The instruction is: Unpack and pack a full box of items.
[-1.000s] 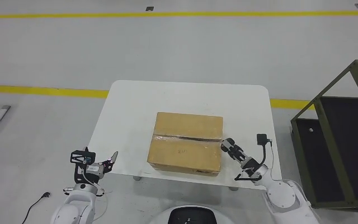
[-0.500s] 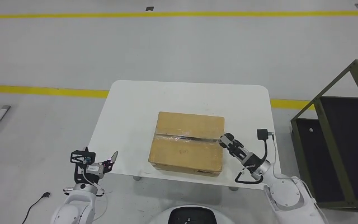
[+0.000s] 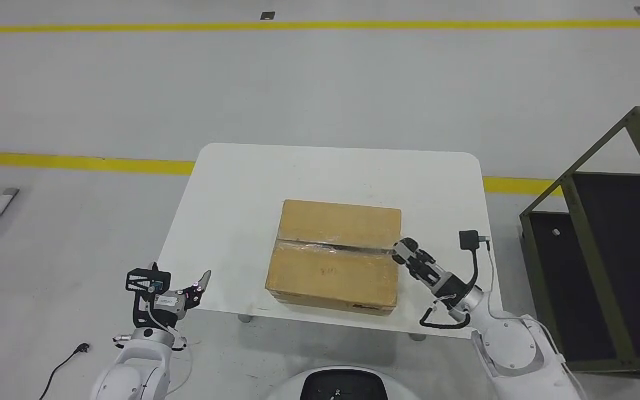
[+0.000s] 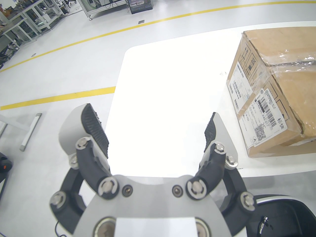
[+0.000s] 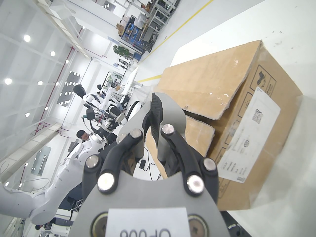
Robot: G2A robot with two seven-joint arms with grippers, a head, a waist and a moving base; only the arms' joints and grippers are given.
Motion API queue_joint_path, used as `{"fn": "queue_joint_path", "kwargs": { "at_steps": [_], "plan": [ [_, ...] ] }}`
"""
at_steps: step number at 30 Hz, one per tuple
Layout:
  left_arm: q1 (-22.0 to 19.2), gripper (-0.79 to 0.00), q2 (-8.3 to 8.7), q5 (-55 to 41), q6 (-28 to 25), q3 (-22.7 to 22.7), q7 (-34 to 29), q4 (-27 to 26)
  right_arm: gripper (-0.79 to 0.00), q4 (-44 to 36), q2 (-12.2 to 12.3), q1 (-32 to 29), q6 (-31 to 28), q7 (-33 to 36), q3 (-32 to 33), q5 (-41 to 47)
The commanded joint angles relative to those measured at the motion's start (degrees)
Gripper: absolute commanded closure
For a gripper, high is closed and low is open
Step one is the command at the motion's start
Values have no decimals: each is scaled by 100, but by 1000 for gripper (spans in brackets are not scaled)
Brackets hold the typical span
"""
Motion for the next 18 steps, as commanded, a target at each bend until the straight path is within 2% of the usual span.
{"fn": "queue_joint_path", "kwargs": {
  "at_steps": [1,9,18],
  "plan": [
    [0,-785,0,0,0,0,0,0,0,-188,8,104,148,0,6,-231],
    [0,-785,0,0,0,0,0,0,0,-417,-8,835,604,427,-358,-423],
    [0,-785,0,0,0,0,0,0,0,78,-67,2053,311,1244,-1086,-414]
  ]
}}
